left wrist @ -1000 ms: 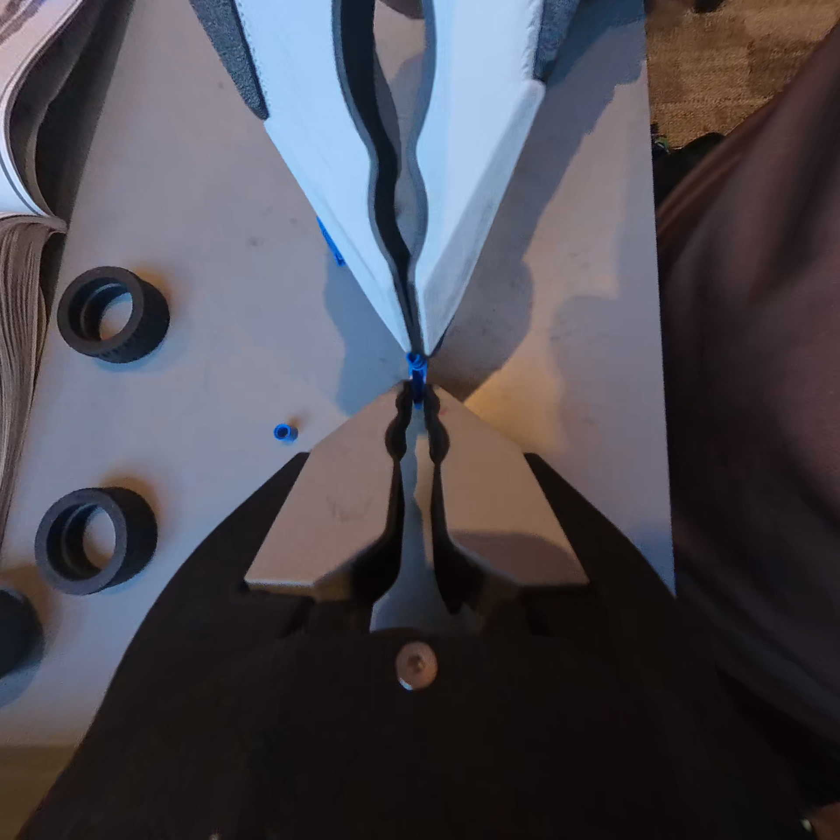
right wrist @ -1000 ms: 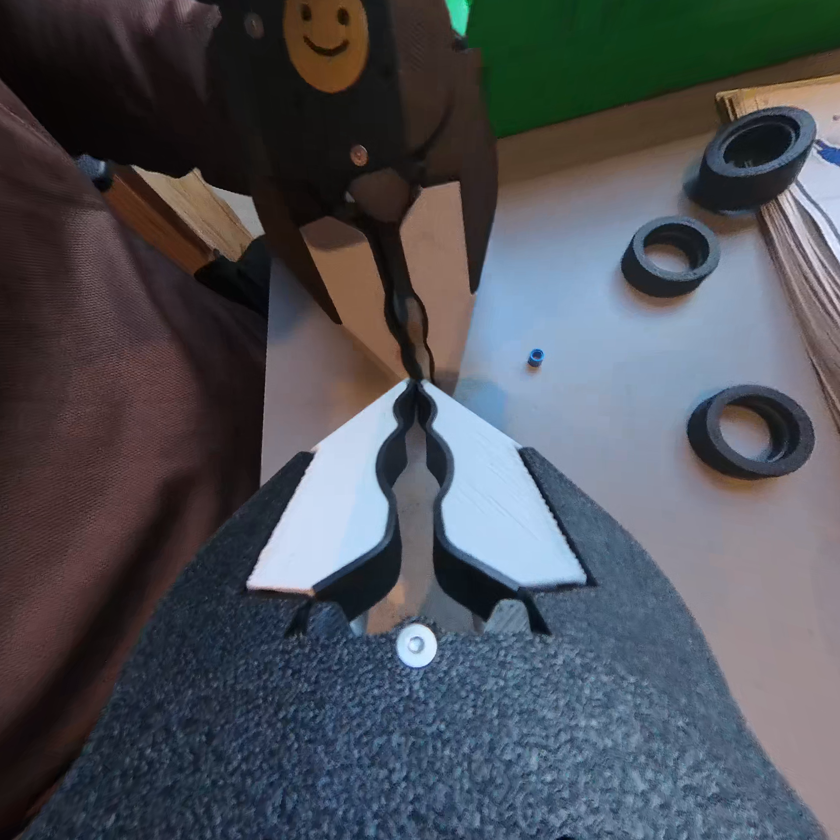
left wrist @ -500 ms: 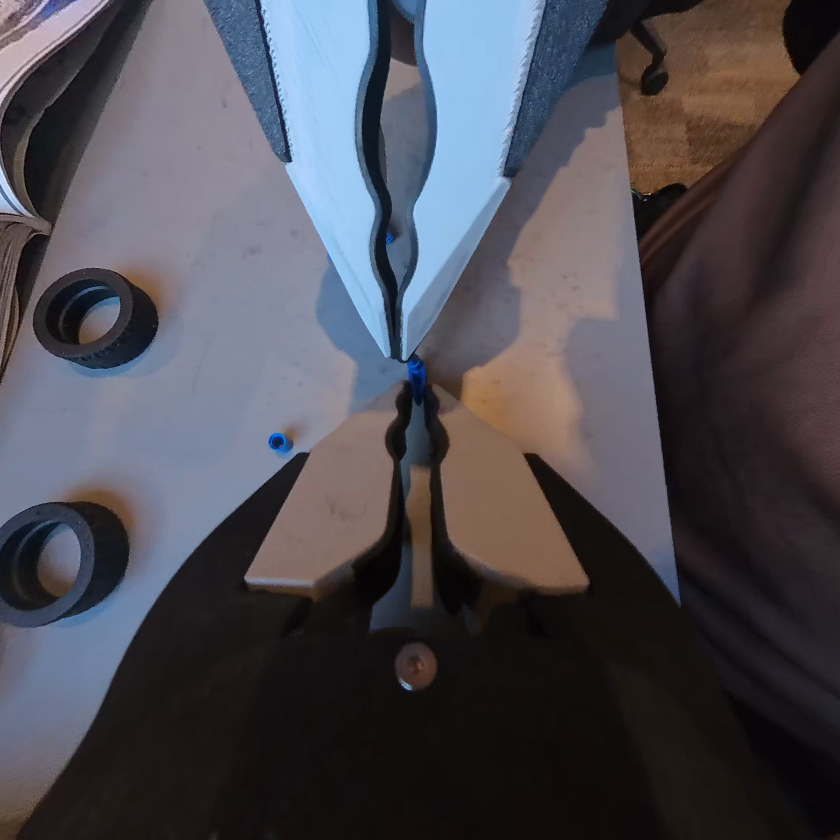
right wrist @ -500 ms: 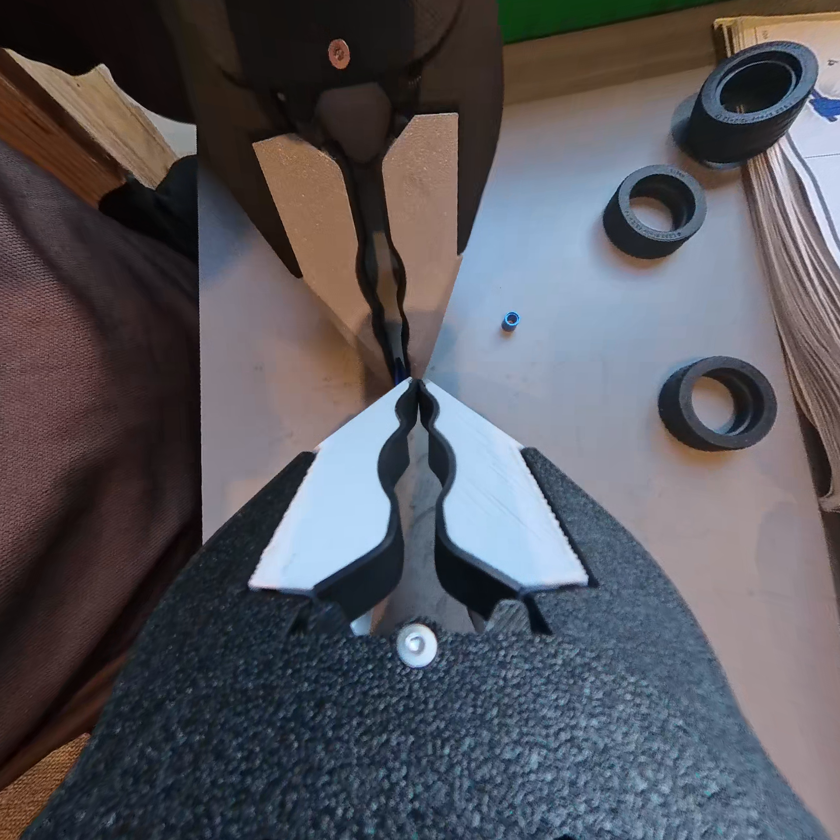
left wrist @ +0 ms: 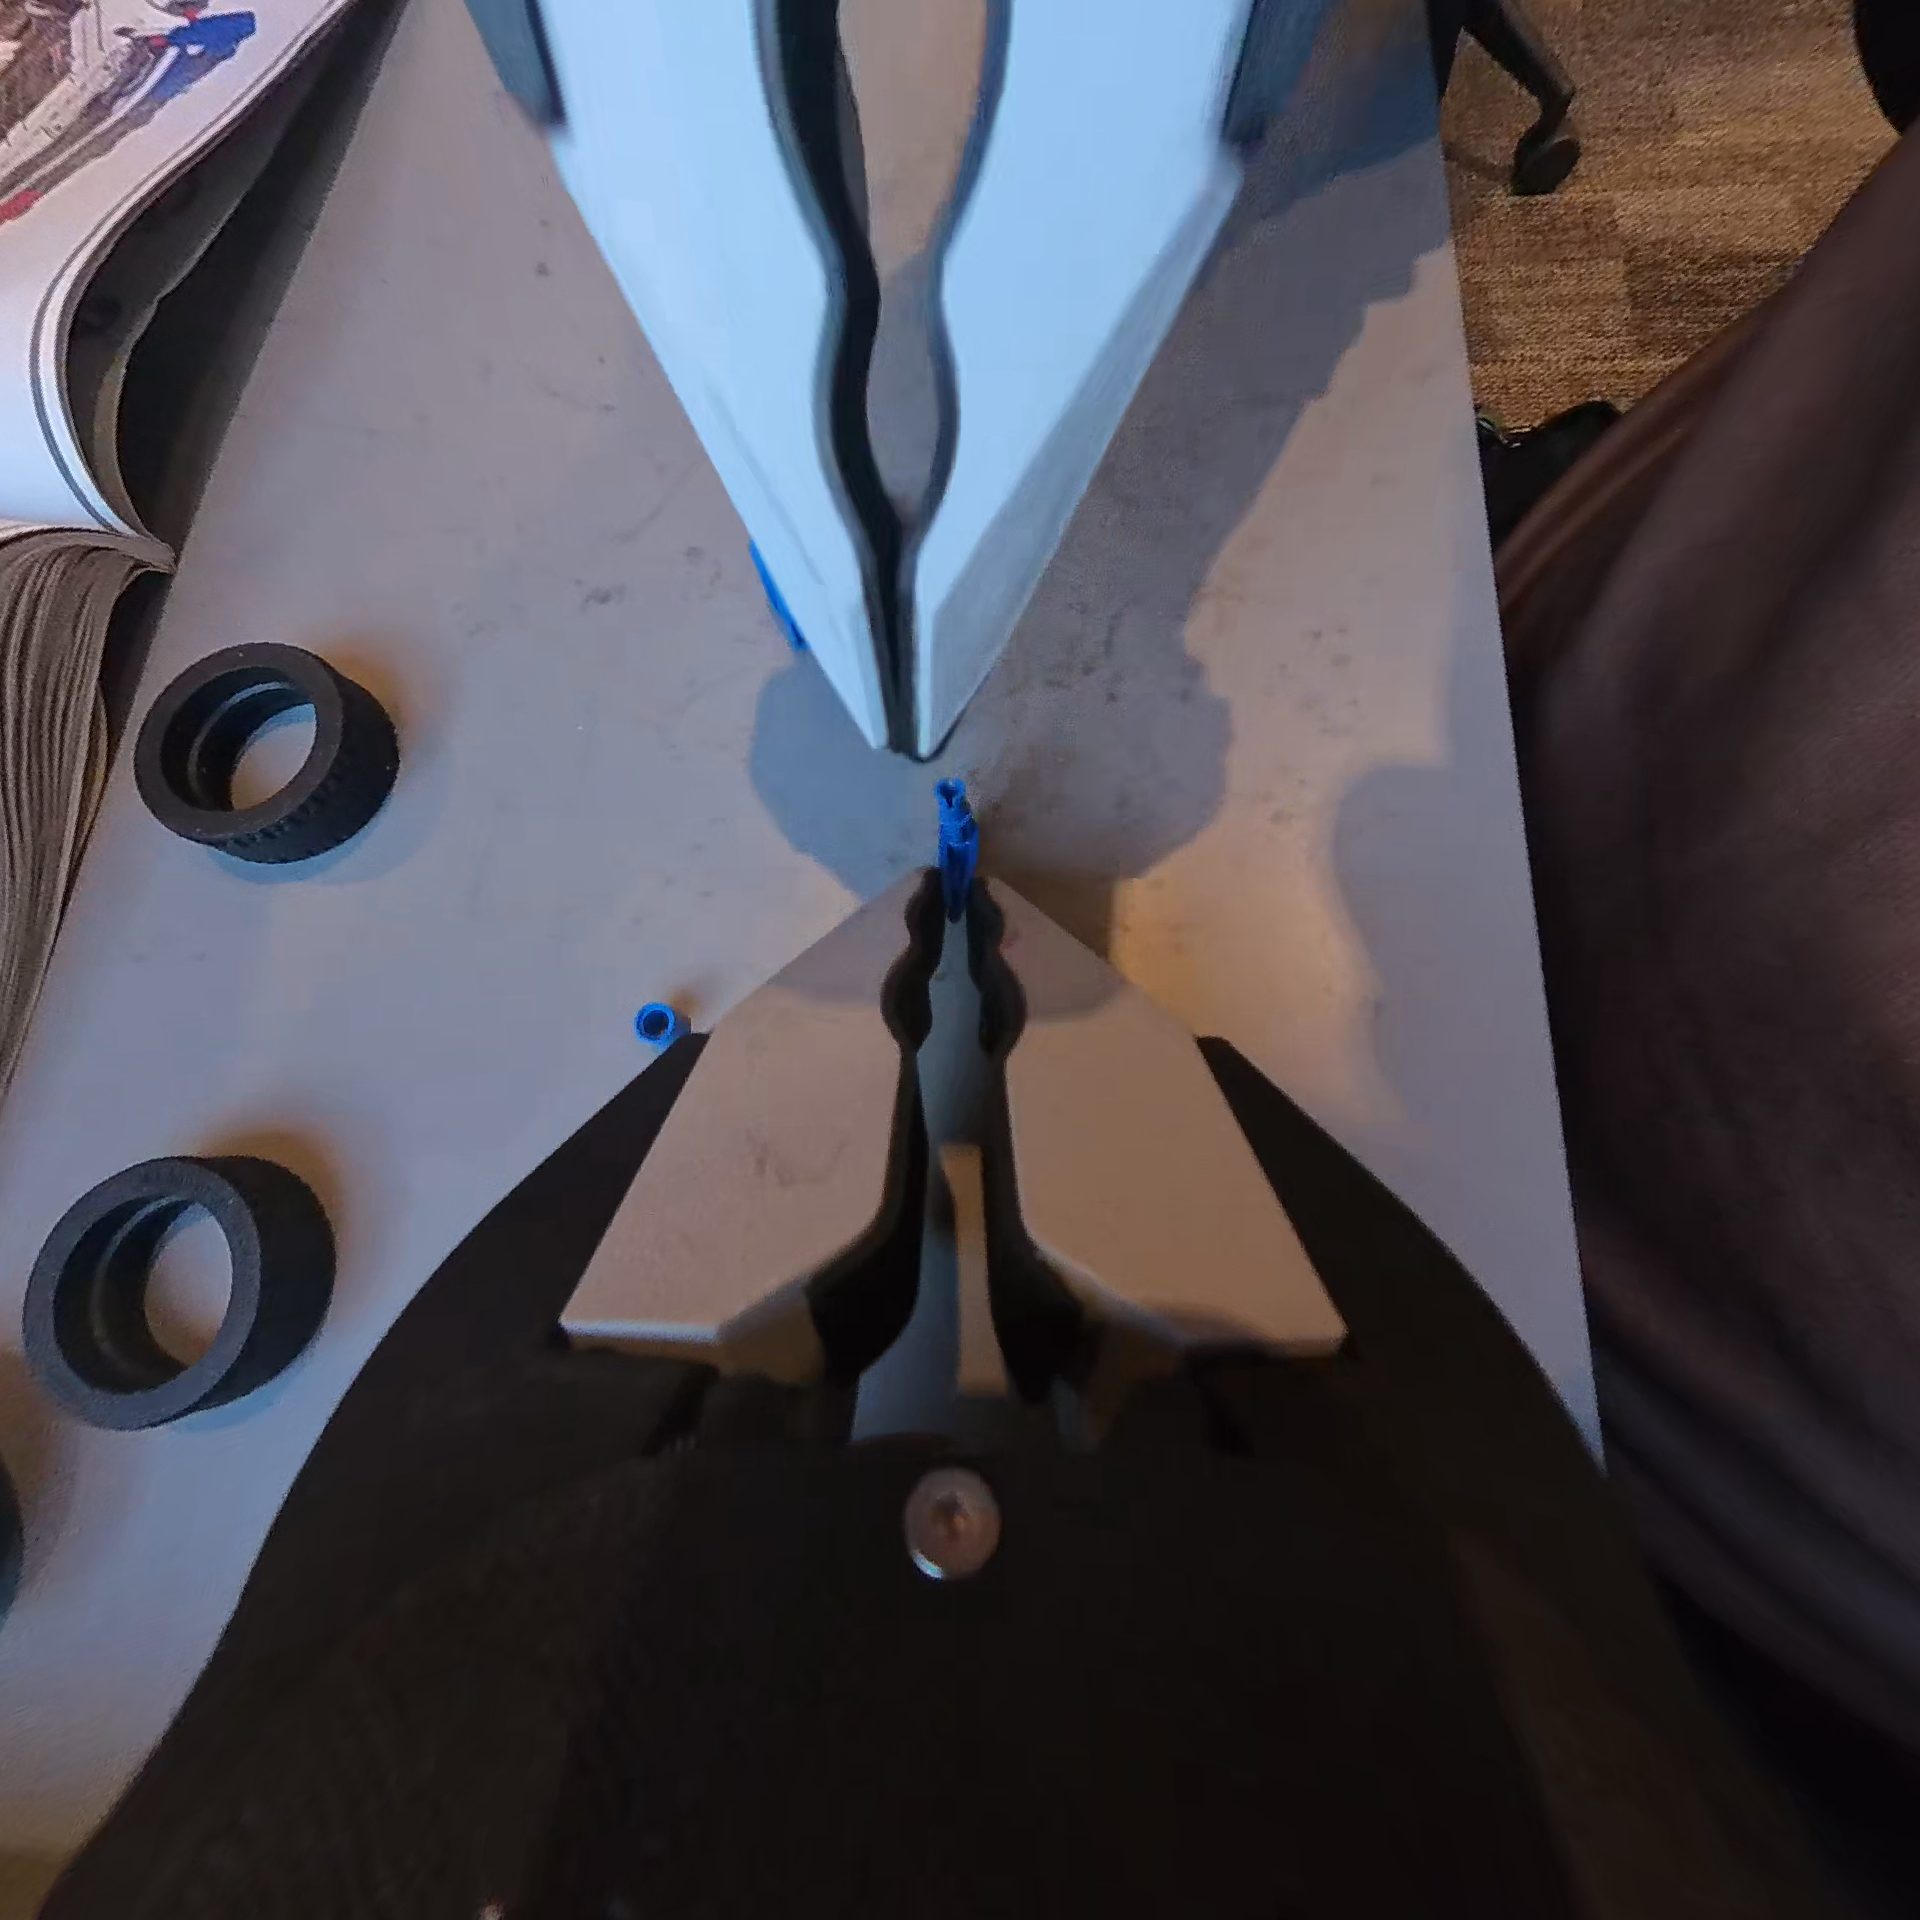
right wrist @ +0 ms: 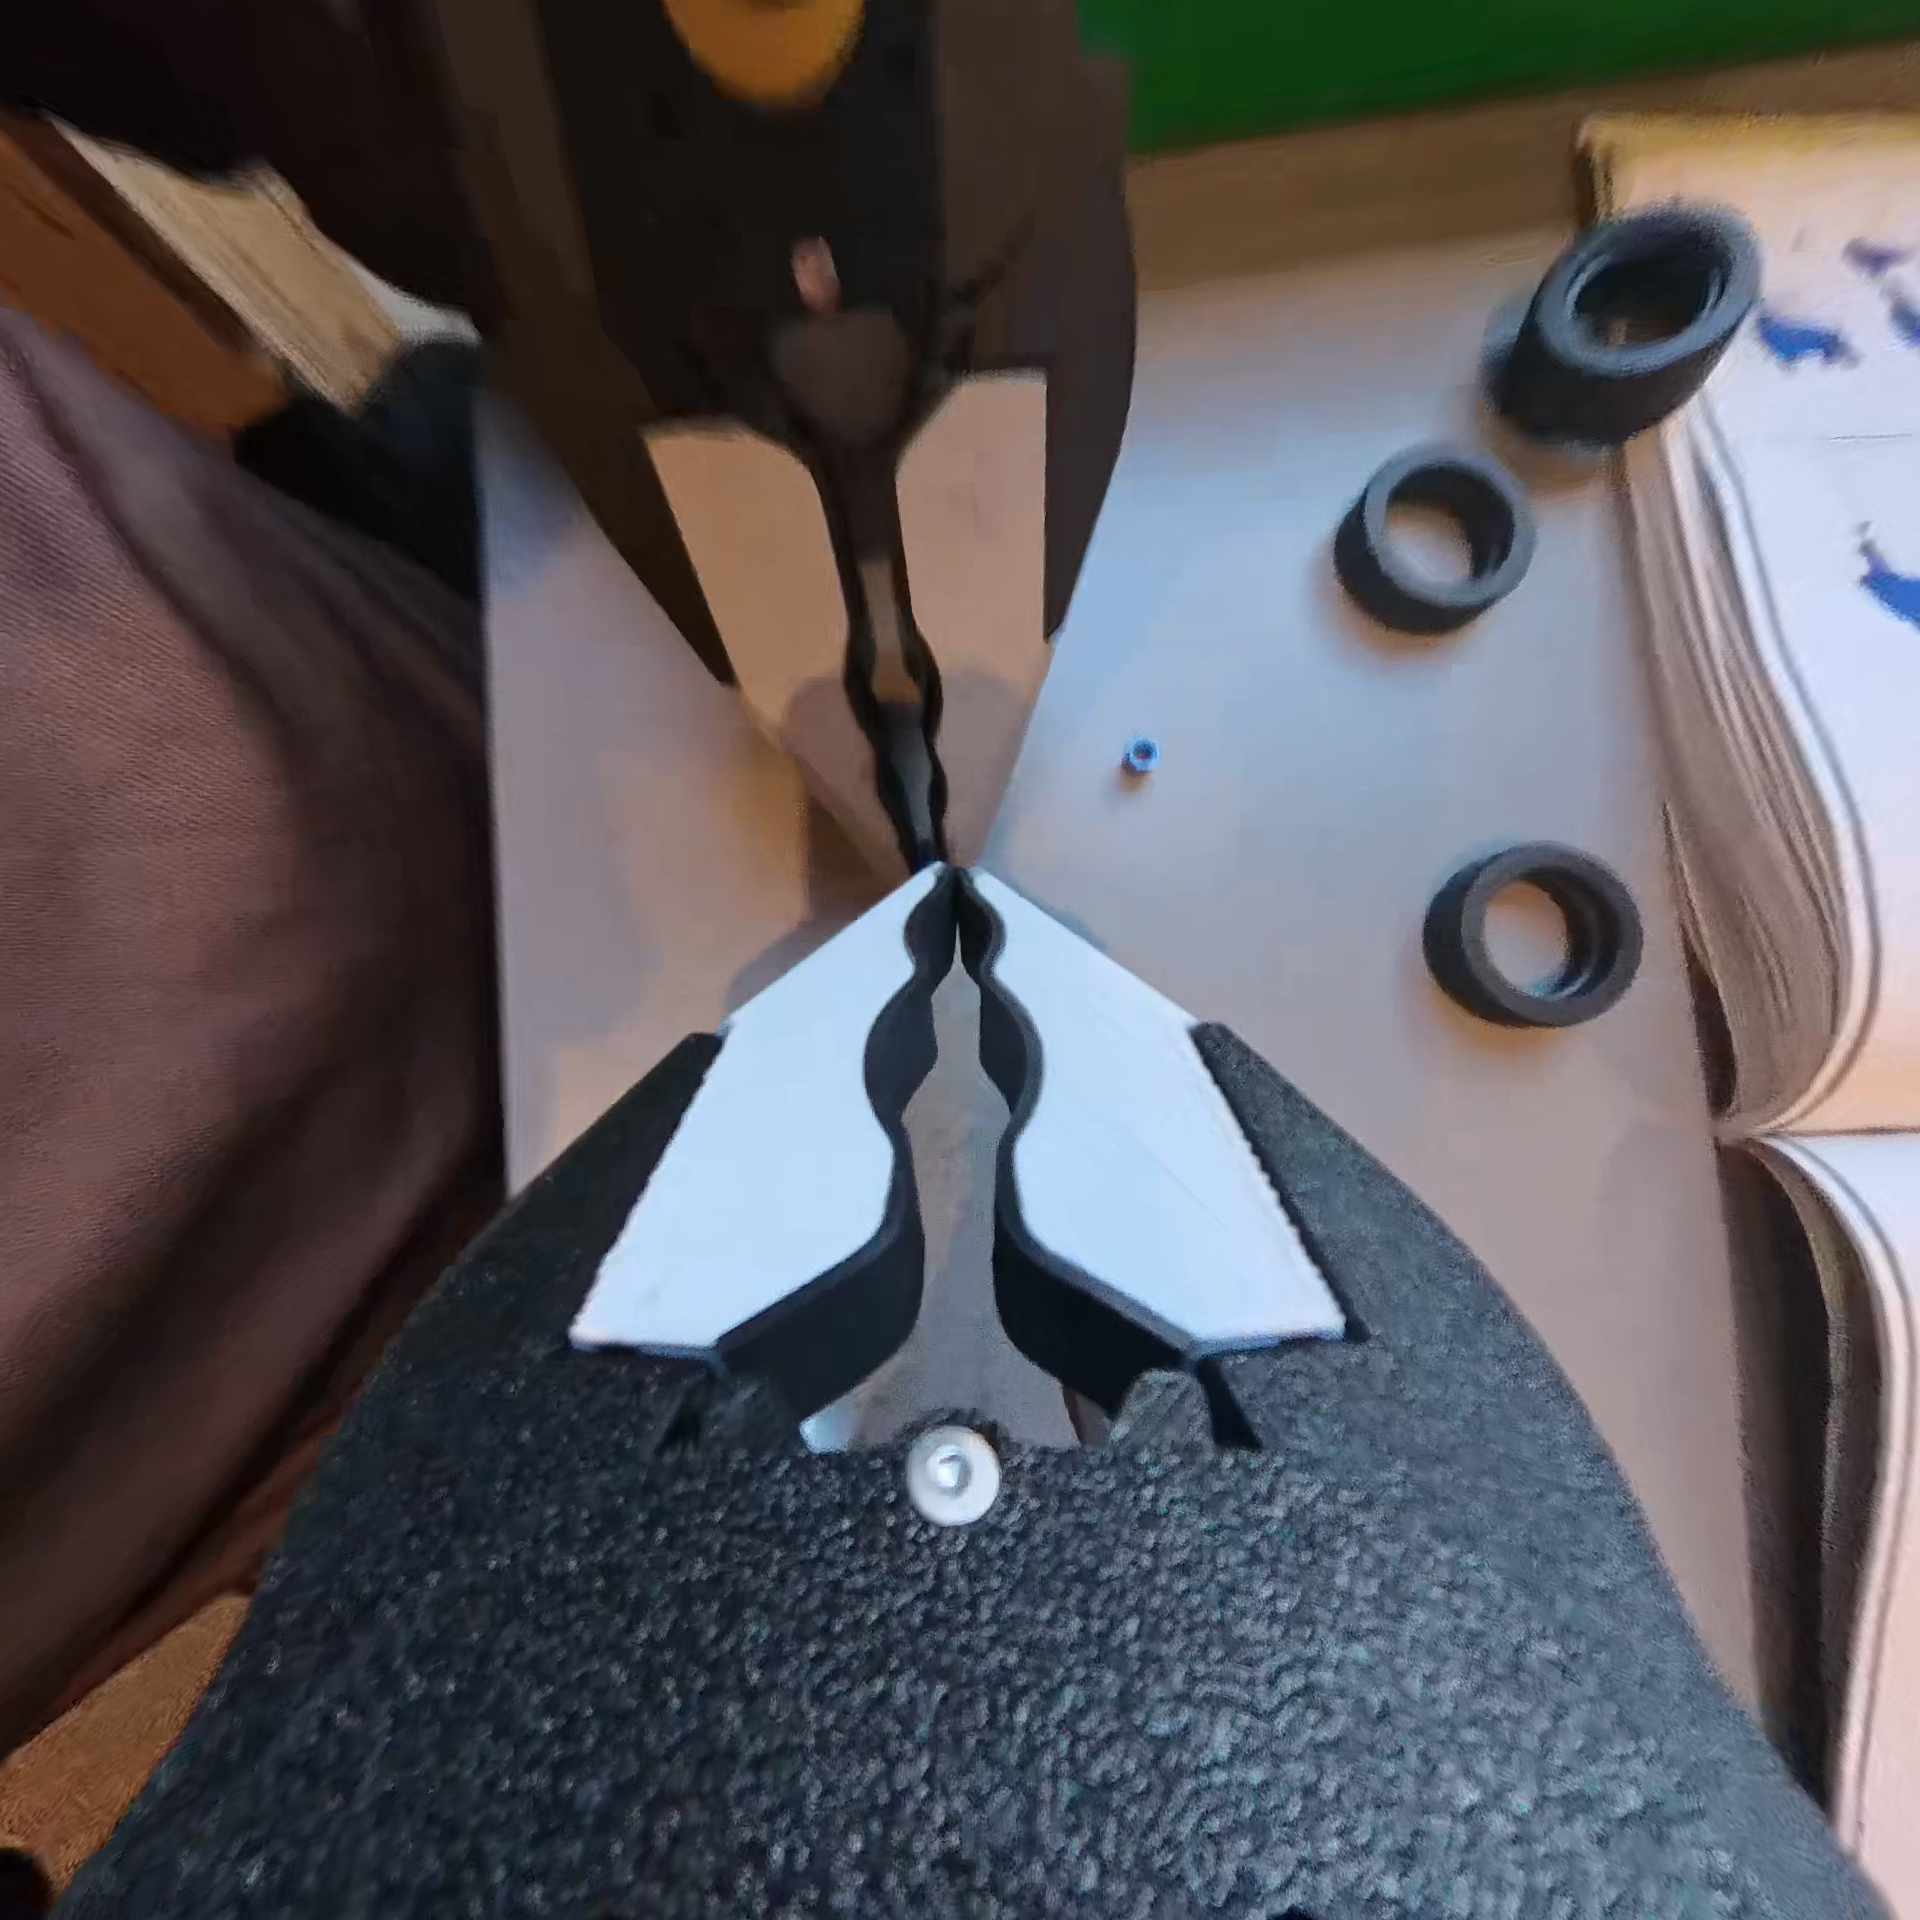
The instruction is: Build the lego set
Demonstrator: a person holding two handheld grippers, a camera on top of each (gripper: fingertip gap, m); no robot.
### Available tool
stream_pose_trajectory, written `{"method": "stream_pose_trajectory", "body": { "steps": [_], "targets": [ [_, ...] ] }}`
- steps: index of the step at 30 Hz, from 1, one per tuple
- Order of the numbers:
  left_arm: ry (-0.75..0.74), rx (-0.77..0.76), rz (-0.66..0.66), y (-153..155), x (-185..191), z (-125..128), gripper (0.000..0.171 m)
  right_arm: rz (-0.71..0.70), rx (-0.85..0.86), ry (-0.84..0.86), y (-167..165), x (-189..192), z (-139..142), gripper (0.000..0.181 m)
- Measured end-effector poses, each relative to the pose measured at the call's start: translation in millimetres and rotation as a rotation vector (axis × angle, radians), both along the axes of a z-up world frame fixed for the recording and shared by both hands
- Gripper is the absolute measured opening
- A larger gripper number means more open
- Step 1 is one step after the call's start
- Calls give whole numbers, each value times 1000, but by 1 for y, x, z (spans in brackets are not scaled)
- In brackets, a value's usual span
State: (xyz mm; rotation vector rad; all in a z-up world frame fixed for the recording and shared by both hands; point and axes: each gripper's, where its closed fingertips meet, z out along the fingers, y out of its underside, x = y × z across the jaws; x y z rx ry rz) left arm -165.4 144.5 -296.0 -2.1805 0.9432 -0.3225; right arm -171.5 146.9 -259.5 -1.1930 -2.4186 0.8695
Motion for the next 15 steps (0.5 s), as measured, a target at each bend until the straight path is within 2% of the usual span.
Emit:
{"method": "stream_pose_trajectory", "body": {
  "steps": [2,5,6,8,11,14,15],
  "targets": [
    [-2,-3,-2,0,0,0,1,-1,-34,21,-2,-1,13,0],
    [-11,-10,-4,0,0,0,1,28,38,-35,-7,2,-16,0],
    [-9,-7,-2,0,-1,0,1,27,43,-42,5,4,-22,0],
    [-10,-2,4,0,-1,0,1,-4,88,-24,0,5,-14,0],
    [-11,-2,3,0,-1,0,1,1,42,21,-3,0,0,0],
    [-12,-4,2,-1,-1,0,1,18,104,-37,-4,2,-25,0],
    [-13,-1,4,-1,-2,0,1,14,118,-37,-3,1,-23,0]
  ]
}}
